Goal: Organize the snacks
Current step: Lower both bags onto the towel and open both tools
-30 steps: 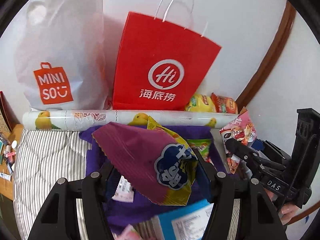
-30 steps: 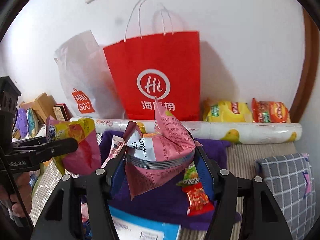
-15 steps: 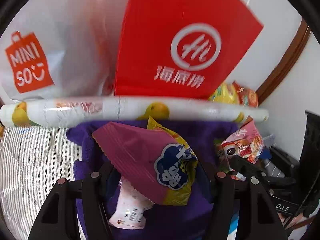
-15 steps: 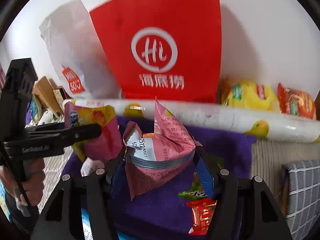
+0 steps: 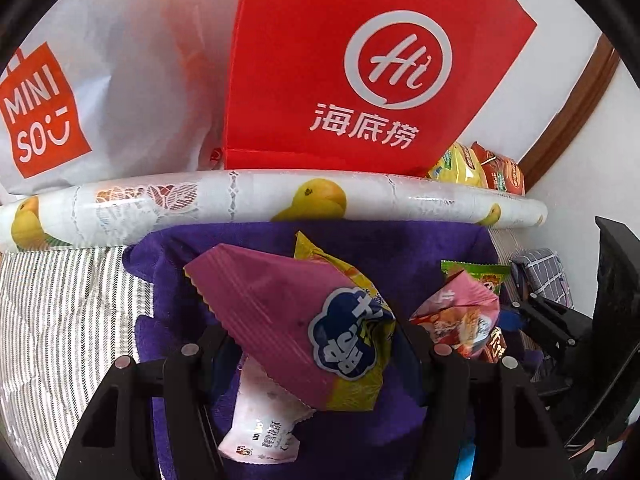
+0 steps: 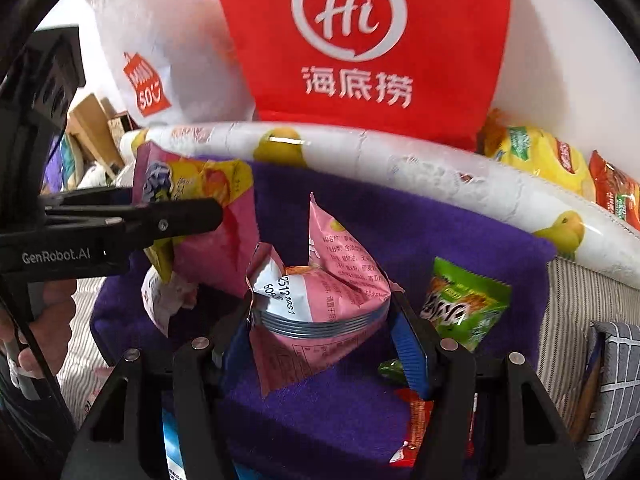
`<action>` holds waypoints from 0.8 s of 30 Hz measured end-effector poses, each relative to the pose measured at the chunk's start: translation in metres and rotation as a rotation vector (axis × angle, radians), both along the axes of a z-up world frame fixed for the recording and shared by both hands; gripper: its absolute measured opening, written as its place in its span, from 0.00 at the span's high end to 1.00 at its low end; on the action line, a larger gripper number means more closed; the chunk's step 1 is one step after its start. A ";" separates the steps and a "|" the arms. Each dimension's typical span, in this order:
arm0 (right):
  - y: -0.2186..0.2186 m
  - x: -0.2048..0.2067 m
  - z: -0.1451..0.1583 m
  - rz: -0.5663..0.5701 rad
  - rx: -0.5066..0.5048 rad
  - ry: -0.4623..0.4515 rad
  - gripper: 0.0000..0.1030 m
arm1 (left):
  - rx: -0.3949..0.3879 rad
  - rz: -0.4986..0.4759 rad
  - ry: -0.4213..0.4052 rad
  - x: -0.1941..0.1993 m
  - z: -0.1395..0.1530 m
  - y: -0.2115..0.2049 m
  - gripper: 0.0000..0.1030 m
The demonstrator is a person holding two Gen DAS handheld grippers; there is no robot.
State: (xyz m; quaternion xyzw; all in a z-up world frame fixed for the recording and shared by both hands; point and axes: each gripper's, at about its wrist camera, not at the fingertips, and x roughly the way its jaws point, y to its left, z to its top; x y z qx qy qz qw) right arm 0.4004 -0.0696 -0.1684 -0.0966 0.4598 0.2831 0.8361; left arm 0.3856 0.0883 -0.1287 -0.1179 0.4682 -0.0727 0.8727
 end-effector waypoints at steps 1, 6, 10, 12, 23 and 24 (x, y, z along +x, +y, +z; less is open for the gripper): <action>0.000 0.000 -0.002 0.001 -0.006 0.003 0.39 | 0.004 -0.001 0.000 0.000 0.000 -0.001 0.39; 0.002 0.002 -0.010 -0.002 -0.042 0.016 0.39 | 0.029 -0.005 0.020 0.003 -0.007 -0.005 0.39; 0.006 0.001 -0.016 0.005 -0.082 0.005 0.39 | 0.030 -0.017 0.031 0.005 -0.011 -0.010 0.39; 0.008 0.002 -0.019 0.003 -0.097 0.011 0.39 | 0.039 -0.021 0.035 0.005 -0.013 -0.013 0.38; 0.017 0.006 -0.027 0.011 -0.101 0.048 0.36 | 0.051 -0.028 0.054 0.009 -0.016 -0.017 0.38; 0.018 0.006 -0.026 0.012 -0.094 0.053 0.36 | 0.050 -0.028 0.055 0.009 -0.016 -0.016 0.38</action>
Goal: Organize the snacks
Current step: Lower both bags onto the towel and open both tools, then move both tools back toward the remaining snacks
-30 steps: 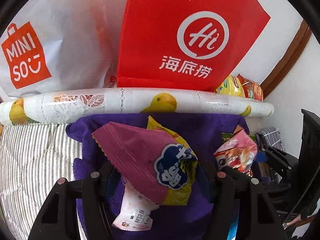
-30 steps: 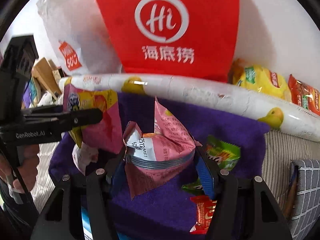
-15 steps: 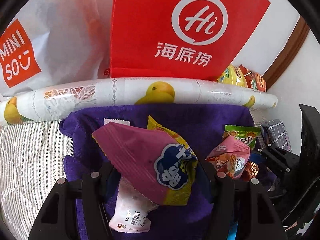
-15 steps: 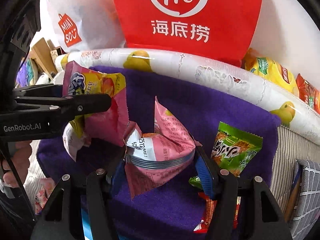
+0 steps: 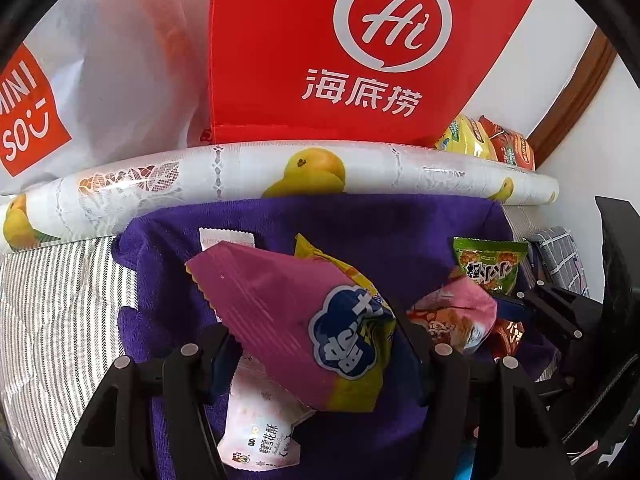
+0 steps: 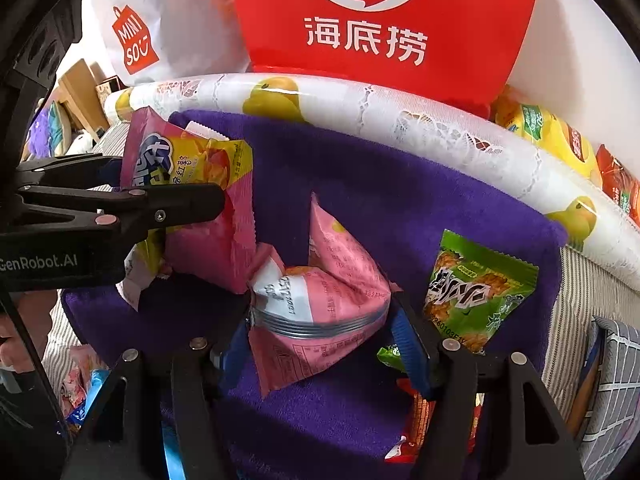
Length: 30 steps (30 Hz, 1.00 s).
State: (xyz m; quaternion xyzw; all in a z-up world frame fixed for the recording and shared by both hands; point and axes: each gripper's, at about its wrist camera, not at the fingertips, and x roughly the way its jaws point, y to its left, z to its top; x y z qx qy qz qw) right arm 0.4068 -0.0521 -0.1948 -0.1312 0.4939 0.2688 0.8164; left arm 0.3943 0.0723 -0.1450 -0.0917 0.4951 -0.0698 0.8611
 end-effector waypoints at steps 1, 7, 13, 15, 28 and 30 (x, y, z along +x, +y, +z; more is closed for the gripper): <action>0.000 0.000 0.001 -0.001 0.004 -0.002 0.33 | 0.000 0.001 0.001 0.000 0.000 0.001 0.38; 0.002 -0.002 0.013 0.000 0.016 -0.029 0.25 | 0.009 -0.003 0.009 0.000 0.000 0.001 0.37; -0.006 -0.009 0.034 -0.026 0.024 -0.085 0.25 | 0.018 -0.017 -0.015 -0.004 0.009 -0.005 0.25; -0.012 -0.010 0.042 -0.039 0.047 -0.097 0.25 | 0.023 -0.021 -0.031 -0.006 0.014 -0.006 0.23; -0.043 -0.031 0.087 -0.131 0.108 -0.241 0.25 | 0.009 0.005 -0.090 -0.021 0.046 0.006 0.22; -0.043 -0.042 0.092 -0.144 0.103 -0.275 0.25 | 0.014 0.009 -0.101 -0.025 0.053 0.005 0.22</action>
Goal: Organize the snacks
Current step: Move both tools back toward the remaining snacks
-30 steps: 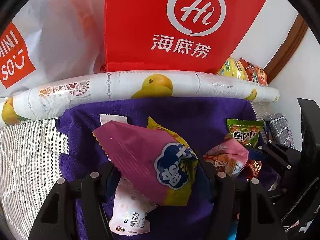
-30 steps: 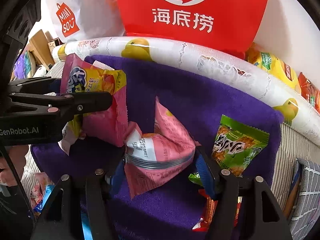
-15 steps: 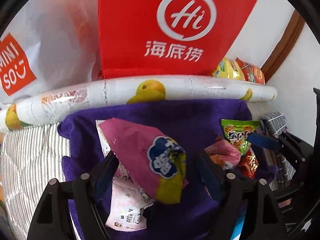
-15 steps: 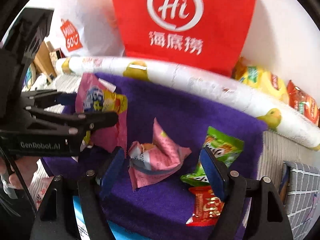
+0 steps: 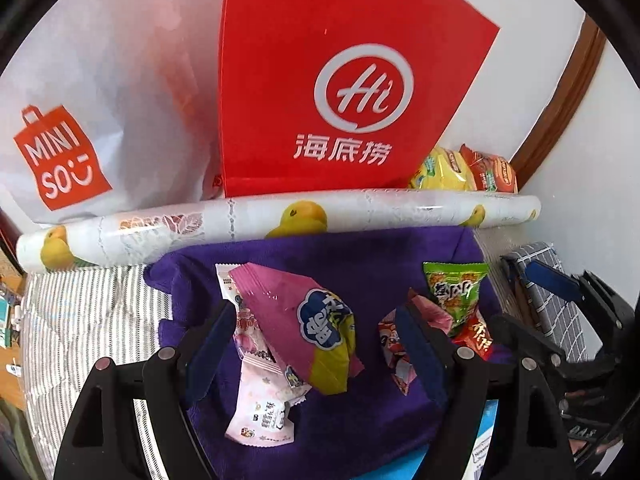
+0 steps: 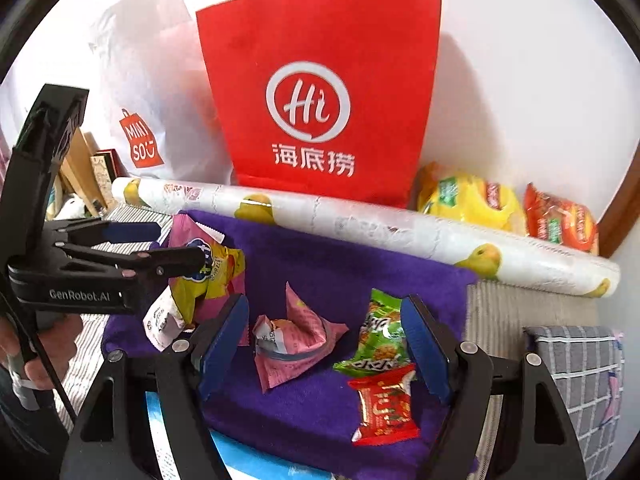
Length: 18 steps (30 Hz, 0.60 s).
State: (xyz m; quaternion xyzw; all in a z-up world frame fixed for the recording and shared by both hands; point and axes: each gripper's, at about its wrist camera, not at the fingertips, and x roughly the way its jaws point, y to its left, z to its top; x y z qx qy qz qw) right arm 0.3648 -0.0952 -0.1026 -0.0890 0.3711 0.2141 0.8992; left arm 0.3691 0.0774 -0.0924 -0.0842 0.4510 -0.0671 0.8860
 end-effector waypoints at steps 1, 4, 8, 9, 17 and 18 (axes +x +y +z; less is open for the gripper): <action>0.000 -0.005 0.001 -0.010 0.002 -0.010 0.25 | 0.001 0.001 -0.005 -0.003 0.003 0.000 0.22; -0.009 -0.024 0.004 -0.030 0.032 -0.018 0.25 | 0.004 -0.009 -0.025 -0.011 0.014 -0.002 0.22; -0.024 -0.052 0.004 -0.074 0.024 0.006 0.25 | 0.000 -0.007 -0.069 -0.032 0.037 -0.002 0.22; -0.031 -0.060 0.005 -0.083 0.043 0.024 0.25 | -0.006 -0.011 -0.082 -0.037 0.043 -0.002 0.22; -0.044 -0.125 0.011 -0.111 0.054 0.017 0.25 | -0.014 -0.028 -0.102 -0.105 0.053 -0.001 0.22; -0.043 -0.131 0.011 -0.109 0.064 0.021 0.25 | -0.013 -0.025 -0.095 -0.113 0.051 0.001 0.22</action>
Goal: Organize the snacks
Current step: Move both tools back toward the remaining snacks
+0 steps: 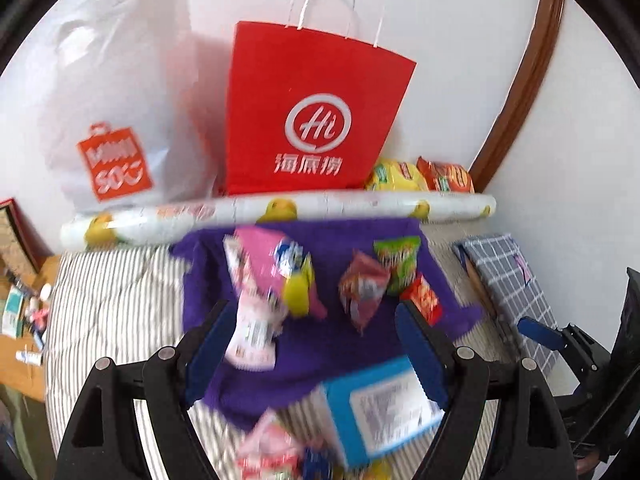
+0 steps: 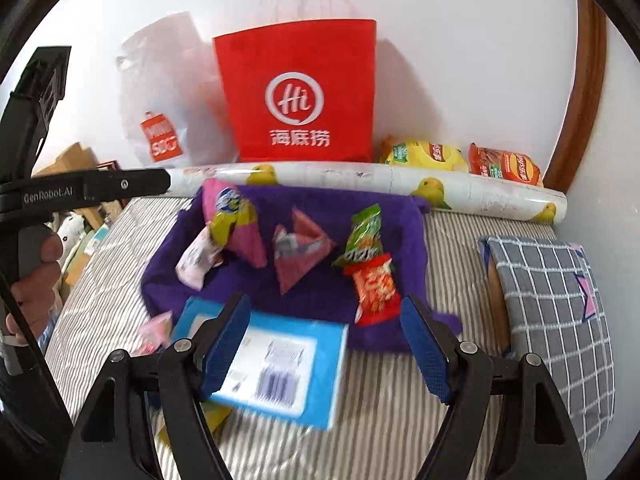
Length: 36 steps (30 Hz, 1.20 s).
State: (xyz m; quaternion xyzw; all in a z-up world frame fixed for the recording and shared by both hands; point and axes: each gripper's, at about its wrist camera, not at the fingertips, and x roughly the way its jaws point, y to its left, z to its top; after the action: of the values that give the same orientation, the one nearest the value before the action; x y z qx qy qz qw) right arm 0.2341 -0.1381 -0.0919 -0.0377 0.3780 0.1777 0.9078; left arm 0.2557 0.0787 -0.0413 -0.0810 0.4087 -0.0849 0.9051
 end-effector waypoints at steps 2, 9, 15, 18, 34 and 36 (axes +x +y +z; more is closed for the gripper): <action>0.003 -0.012 -0.003 0.010 0.023 0.014 0.25 | 0.010 0.000 0.017 -0.015 -0.006 0.001 0.22; 0.016 -0.056 -0.031 0.030 0.084 0.085 0.25 | -0.001 0.048 0.034 -0.065 -0.023 0.023 0.22; 0.037 -0.084 -0.062 0.065 0.099 0.117 0.25 | -0.004 0.074 0.078 -0.094 -0.056 0.035 0.22; 0.048 -0.093 -0.072 0.077 0.101 0.119 0.25 | 0.004 0.071 0.094 -0.102 -0.069 0.038 0.22; 0.083 -0.082 -0.114 0.076 0.010 0.134 0.26 | -0.032 0.087 0.115 -0.127 -0.100 0.067 0.22; 0.086 -0.081 -0.117 0.083 0.009 0.137 0.27 | -0.040 0.085 0.120 -0.129 -0.102 0.068 0.22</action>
State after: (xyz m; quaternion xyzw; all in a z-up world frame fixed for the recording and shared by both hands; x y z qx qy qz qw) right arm 0.1535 -0.0519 -0.2090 -0.0369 0.4365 0.2193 0.8718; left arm 0.1270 0.1466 -0.1436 -0.1213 0.4566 -0.0495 0.8800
